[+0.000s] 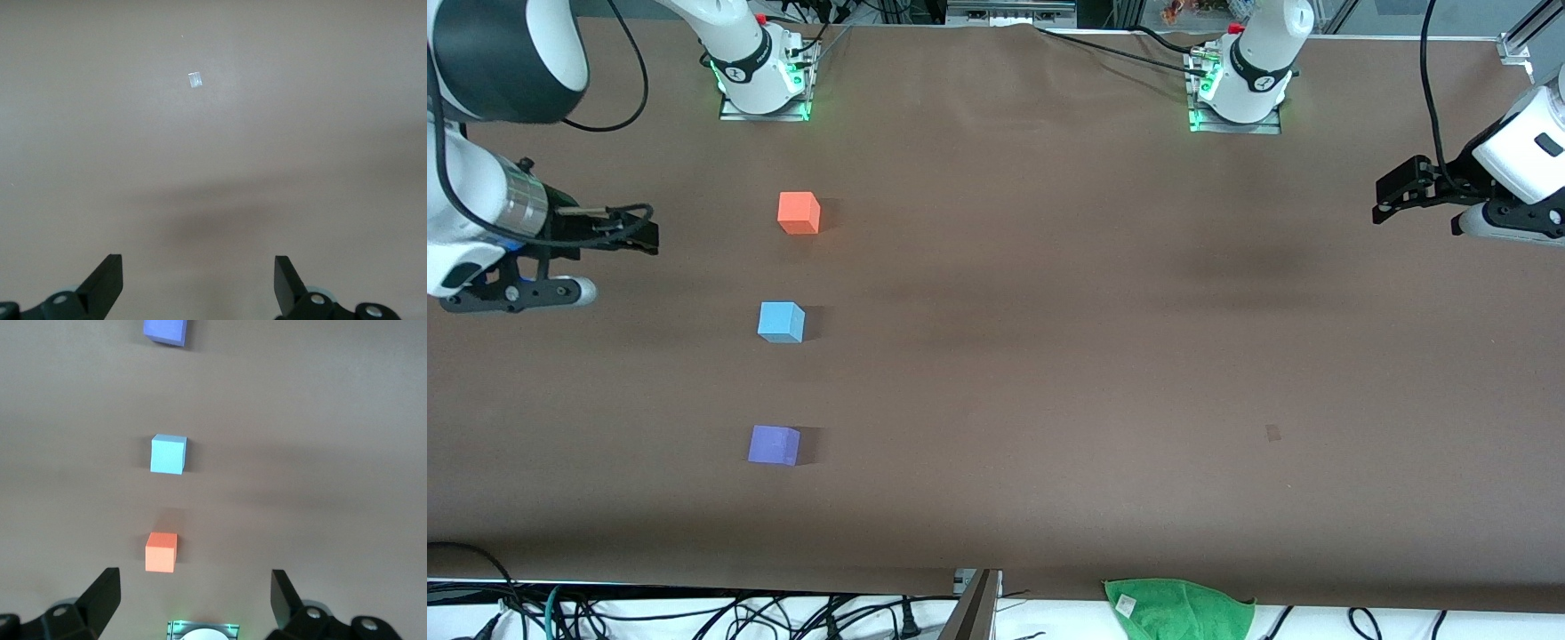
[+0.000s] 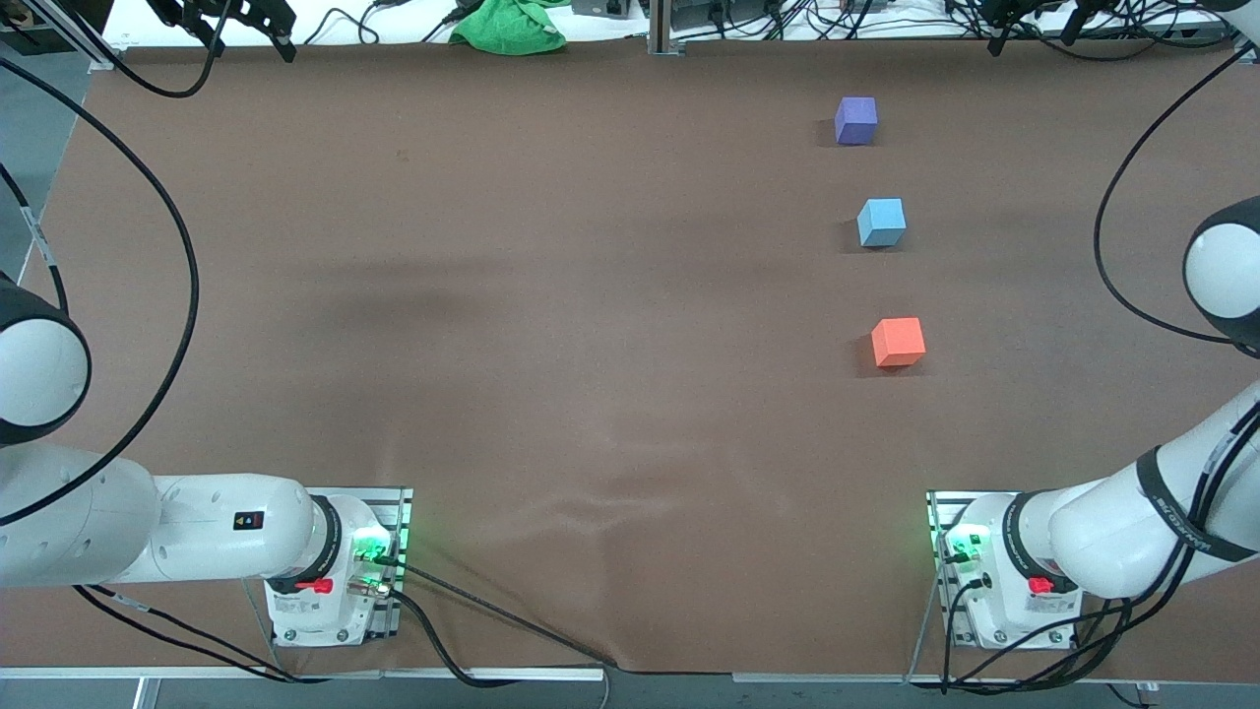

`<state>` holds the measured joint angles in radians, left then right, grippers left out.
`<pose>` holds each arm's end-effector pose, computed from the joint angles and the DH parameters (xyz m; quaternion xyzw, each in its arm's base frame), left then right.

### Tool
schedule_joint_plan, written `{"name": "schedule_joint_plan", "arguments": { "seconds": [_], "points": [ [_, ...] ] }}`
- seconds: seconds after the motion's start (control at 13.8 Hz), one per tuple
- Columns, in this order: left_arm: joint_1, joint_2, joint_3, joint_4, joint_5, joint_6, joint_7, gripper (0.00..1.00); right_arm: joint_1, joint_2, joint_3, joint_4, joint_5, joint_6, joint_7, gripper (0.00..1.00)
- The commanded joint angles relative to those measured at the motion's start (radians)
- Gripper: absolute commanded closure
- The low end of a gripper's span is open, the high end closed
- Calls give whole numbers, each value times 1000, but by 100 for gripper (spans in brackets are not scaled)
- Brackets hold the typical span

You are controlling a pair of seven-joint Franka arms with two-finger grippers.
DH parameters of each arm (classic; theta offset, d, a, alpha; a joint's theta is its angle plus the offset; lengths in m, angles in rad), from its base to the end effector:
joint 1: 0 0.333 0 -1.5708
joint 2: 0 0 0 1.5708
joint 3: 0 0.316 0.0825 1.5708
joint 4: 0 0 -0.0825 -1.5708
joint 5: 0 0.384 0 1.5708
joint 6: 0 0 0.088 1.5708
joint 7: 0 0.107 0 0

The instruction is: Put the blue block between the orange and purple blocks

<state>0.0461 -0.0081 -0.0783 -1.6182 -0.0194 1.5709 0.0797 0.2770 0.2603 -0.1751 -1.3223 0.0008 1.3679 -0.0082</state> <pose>0.5503 -0.0200 0.6066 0.9982 -0.0557 -0.0194 0.0098 0.6036 0.0762 0.5739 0.9927 0.0553 -0.1040 0.0271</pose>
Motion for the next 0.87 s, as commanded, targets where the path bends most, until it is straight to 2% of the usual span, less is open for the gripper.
{"name": "schedule_joint_plan", "arguments": {
  "seconds": [0.0, 0.58, 0.8],
  "points": [
    [0, 5, -3, 23, 15, -20, 5, 0, -125, -101, 138, -93, -16, -4, -12, 1],
    [0, 5, -1, 23, 15, -23, 6, 0, -194, -228, 141, -167, -18, -4, -9, 1],
    [0, 5, -1, 24, 15, -29, 5, 0, -199, -242, 151, -187, -9, -41, -10, 1]
  ]
}}
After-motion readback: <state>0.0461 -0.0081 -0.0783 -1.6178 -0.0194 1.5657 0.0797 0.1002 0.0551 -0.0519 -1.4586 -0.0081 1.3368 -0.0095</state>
